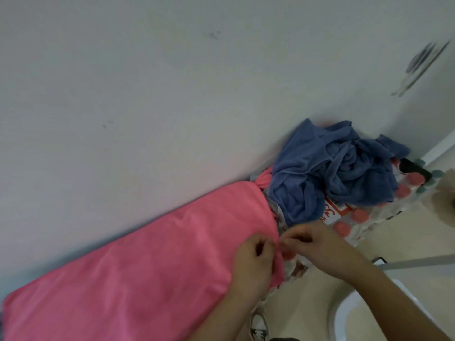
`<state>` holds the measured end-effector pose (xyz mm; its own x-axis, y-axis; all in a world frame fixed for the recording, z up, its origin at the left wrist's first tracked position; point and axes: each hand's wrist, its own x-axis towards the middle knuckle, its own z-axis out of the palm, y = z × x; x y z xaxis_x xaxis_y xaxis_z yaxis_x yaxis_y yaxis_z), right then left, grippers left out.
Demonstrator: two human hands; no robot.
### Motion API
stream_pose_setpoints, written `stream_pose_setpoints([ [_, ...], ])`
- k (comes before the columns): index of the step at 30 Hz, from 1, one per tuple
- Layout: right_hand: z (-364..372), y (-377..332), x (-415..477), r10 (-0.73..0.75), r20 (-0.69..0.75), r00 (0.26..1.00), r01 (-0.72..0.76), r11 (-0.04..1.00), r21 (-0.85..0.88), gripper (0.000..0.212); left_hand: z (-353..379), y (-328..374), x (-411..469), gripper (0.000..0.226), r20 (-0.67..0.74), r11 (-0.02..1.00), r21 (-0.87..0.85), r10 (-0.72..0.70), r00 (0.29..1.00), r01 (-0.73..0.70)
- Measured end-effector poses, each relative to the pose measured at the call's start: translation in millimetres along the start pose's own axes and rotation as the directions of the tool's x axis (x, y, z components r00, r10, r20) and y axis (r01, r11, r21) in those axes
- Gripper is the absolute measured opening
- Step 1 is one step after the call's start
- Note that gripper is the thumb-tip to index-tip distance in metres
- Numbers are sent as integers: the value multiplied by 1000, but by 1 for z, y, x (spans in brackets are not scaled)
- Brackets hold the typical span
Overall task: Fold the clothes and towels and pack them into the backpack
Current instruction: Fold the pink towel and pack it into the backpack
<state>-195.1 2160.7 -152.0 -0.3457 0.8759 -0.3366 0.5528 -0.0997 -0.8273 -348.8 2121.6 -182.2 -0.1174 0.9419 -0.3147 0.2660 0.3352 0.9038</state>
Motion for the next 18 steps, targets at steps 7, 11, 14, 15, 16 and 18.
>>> stream_pose_setpoints([
  [7,-10,-40,71,-270,345,899,438,510,-740,78,-23,-7,-20,27,52,990,-141,2,999,5],
  [11,0,-43,110,-344,489,802,589,314,-745,57,-23,-6,-30,37,50,974,-228,12,999,-1],
  [14,-4,-52,135,-480,498,722,629,155,-762,22,-21,-6,-36,38,-6,958,-288,10,1000,-11],
  [15,-7,-54,143,-487,493,721,620,137,-772,19,-20,-7,-37,36,-34,951,-307,5,999,-16],
  [16,-10,-54,151,-485,480,731,606,138,-784,18,-20,-9,-39,34,-58,946,-323,3,998,-21],
  [18,-16,-57,160,-478,421,771,570,223,-791,23,-21,-12,-44,30,-82,939,-343,0,997,-28],
])
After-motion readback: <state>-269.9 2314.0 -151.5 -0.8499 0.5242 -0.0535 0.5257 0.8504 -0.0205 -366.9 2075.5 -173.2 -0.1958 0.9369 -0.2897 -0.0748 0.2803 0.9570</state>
